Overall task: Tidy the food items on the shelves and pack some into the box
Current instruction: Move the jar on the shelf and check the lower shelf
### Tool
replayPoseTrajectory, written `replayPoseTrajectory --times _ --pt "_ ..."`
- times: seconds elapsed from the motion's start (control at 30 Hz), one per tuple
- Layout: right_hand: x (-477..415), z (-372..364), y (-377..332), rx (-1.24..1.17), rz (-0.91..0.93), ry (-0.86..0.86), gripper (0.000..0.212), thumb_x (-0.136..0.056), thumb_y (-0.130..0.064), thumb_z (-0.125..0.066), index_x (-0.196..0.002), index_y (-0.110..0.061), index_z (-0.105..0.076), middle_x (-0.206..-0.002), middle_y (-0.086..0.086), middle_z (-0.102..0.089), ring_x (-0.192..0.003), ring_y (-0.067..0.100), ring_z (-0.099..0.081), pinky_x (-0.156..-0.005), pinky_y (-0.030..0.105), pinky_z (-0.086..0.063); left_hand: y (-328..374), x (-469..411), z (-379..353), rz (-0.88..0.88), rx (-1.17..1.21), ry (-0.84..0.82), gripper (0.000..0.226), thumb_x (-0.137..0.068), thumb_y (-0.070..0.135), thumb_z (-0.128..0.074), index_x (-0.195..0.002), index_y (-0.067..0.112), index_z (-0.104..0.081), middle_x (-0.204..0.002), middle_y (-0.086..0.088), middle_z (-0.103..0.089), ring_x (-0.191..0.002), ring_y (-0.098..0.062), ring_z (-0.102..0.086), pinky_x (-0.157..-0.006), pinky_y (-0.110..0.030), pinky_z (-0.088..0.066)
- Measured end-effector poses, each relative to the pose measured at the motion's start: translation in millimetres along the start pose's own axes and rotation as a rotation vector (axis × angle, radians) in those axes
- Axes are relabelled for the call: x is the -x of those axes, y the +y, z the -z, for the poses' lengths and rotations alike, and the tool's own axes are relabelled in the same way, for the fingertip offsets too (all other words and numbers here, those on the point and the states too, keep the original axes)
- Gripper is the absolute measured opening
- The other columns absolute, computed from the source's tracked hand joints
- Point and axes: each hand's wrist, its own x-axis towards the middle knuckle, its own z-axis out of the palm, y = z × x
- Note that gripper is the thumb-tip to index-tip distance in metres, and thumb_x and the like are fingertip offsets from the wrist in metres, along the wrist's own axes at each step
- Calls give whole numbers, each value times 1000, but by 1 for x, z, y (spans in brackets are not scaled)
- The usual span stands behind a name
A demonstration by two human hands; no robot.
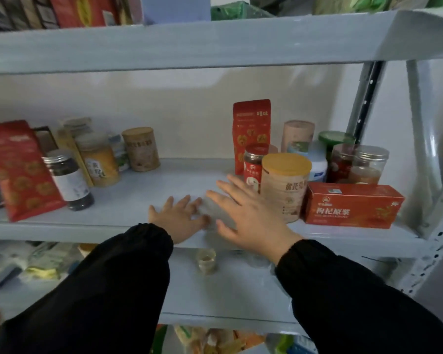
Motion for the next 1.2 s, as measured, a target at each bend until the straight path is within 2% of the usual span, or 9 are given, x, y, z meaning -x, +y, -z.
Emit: replayPoseTrajectory --times 0.1,0.17,0.27,0.37,0.53,0.7,0.9,1.03,1.2 --pt "-21 -24 -14 -134 -220 -470 67 -106 -59 -40 -165 -35 -19 -174 5 -13 -161 30 -3 -128 45 -10 -23 -1 3 66 -3 -14 77 -95 81 -21 -162 51 2 -172 17 10 -160 -31 9 -122 -68 2" --pt "-36 -40 -18 -140 -272 -610 67 -105 -66 -30 -165 -41 -14 -175 2 -4 -161 31 3 -127 49 -2 -43 -3 3 98 -6 -20 76 -95 81 -20 -161 52 4 -172 17 11 -160 -32 9 -123 -67 2" --pt "-60 -57 -25 -158 -305 -688 62 -105 -68 -21 -164 -46 -14 -175 0 1 -160 32 9 -126 55 6 -69 -9 2 115 -5 1 76 -96 80 -20 -162 49 1 -174 10 8 -160 -31 5 -124 -64 -2" --pt "-86 -69 -26 -151 -281 -719 58 -108 -63 -19 -163 -47 -14 -175 -2 0 -160 30 9 -126 57 6 -93 -17 3 98 -22 51 76 -96 79 -18 -163 46 -3 -175 5 3 -160 -31 -1 -123 -63 -9" --pt "-120 -90 -30 -65 -287 -753 65 -105 -68 -19 -164 -46 -4 -175 -3 6 -161 27 10 -127 56 4 -112 -37 12 109 -1 7 80 -93 84 -18 -162 49 1 -174 8 8 -159 -38 5 -122 -69 -1" --pt "-150 -104 -22 -52 -315 -759 69 -103 -72 -22 -164 -47 -4 -175 -7 5 -161 21 8 -128 51 2 -130 -59 20 65 -6 -9 81 -91 86 -16 -162 50 1 -174 10 6 -159 -39 4 -121 -70 -5" --pt "-179 -117 -9 -105 -309 -728 66 -105 -66 -33 -165 -44 -15 -175 -7 -4 -161 17 1 -128 45 -3 -150 -68 27 -14 -31 44 78 -95 80 -17 -163 45 -7 -173 5 -7 -156 -36 -11 -119 -71 -8" --pt "-202 -136 12 -146 -309 -686 65 -105 -61 -41 -164 -41 -21 -175 -4 -10 -160 15 -5 -129 43 -8 -154 -72 23 -4 11 31 76 -97 77 -18 -164 44 -3 -174 2 -3 -158 -34 -3 -120 -72 -2" --pt "-244 -160 21 -199 -300 -632 72 -99 -64 -52 -162 -38 -29 -173 -3 -19 -159 19 -16 -128 43 -14 -158 -77 22 -15 43 20 74 -97 75 -18 -163 45 0 -175 4 3 -159 -33 7 -121 -69 4"
